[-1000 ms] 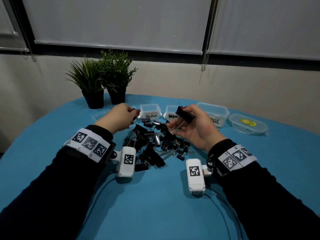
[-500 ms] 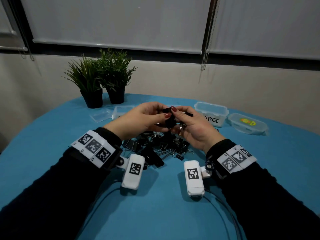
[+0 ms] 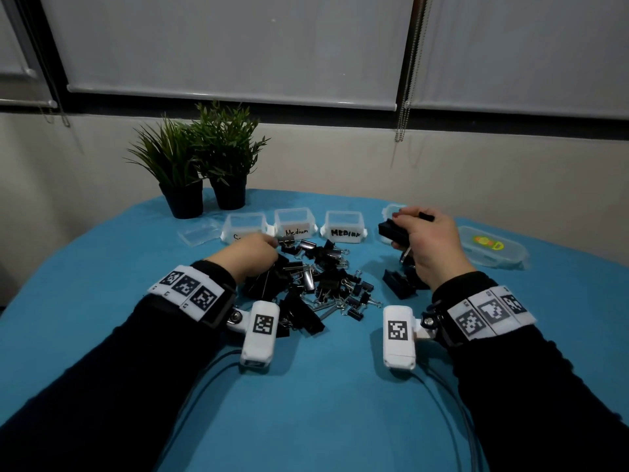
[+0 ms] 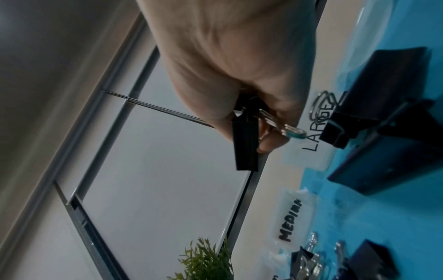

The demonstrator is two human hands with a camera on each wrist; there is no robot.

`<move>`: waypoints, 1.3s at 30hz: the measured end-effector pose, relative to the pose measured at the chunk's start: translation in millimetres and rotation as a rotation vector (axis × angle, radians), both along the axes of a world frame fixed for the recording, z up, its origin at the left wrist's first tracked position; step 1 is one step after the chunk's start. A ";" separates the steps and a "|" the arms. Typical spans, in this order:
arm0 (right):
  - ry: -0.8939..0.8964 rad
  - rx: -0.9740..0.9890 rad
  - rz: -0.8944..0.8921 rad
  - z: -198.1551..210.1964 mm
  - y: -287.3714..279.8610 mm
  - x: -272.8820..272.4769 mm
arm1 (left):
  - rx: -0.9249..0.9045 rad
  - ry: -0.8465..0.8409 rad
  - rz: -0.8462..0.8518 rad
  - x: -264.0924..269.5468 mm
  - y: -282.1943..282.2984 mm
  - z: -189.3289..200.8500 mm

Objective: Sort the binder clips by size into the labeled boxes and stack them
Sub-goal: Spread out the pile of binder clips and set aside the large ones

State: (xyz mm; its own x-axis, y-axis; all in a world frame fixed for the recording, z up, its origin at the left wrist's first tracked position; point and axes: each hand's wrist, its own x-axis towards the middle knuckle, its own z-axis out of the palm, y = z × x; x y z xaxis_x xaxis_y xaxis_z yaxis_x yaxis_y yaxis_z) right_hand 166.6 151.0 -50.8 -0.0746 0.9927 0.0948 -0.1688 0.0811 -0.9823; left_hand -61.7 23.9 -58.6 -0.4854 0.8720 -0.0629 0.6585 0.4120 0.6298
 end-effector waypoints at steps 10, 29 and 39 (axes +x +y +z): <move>-0.302 -0.032 -0.112 -15.7 18.4 8.9 | -0.011 0.027 0.035 -10.7 6.7 -2.7; -0.377 0.435 0.011 6.2 -20.1 -1.5 | 0.375 -0.144 -0.112 21.0 -8.7 24.3; -0.339 0.224 0.688 -0.1 -54.6 -16.4 | 0.443 -0.599 -0.368 50.3 -12.1 22.5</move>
State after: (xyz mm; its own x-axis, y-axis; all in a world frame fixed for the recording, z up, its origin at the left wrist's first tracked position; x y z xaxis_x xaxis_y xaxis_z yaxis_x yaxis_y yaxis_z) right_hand 150.2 96.4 -50.8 -0.7241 0.6735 0.1488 0.0521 0.2685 -0.9619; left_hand -11.3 11.8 -36.1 -0.1576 0.9733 0.1666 0.2041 -0.1330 0.9699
